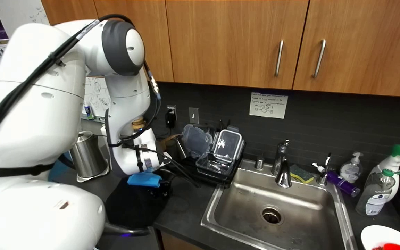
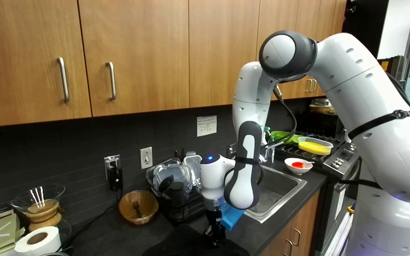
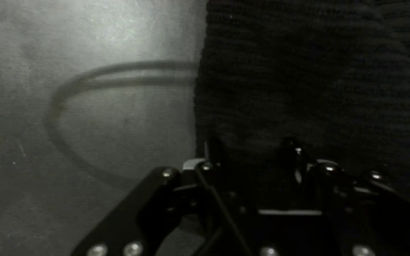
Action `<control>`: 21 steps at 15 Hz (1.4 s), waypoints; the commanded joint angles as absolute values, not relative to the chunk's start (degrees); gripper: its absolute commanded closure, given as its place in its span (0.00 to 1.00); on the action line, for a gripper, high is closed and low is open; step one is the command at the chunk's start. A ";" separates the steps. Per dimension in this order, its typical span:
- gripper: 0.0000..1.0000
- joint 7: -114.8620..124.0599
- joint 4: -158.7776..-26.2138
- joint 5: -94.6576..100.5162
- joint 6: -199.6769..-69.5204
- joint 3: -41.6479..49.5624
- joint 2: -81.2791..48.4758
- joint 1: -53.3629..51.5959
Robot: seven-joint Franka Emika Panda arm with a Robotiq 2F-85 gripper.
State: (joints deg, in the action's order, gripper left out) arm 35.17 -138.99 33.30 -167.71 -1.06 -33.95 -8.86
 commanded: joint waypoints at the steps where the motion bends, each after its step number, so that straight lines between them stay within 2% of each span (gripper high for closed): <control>1: 0.82 33.87 -137.67 33.73 -167.45 -0.94 -35.63 -8.23; 3: 0.99 34.28 -137.53 34.10 -167.65 -0.47 -35.71 -8.71; 4: 0.94 34.32 -137.48 34.28 -167.37 -0.25 -35.73 -8.91; 5: 0.65 34.37 -137.44 34.45 -167.54 -0.11 -35.78 -8.98; 6: 1.00 34.45 -137.41 34.55 -167.60 0.01 -35.79 -9.05; 14: 0.99 41.47 -139.35 35.35 -164.99 3.92 -32.42 -17.03; 21: 0.99 45.21 -137.09 30.95 -153.30 6.05 -31.47 -29.17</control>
State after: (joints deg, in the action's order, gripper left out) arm 44.07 -137.49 32.57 -157.91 4.33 -32.84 -24.27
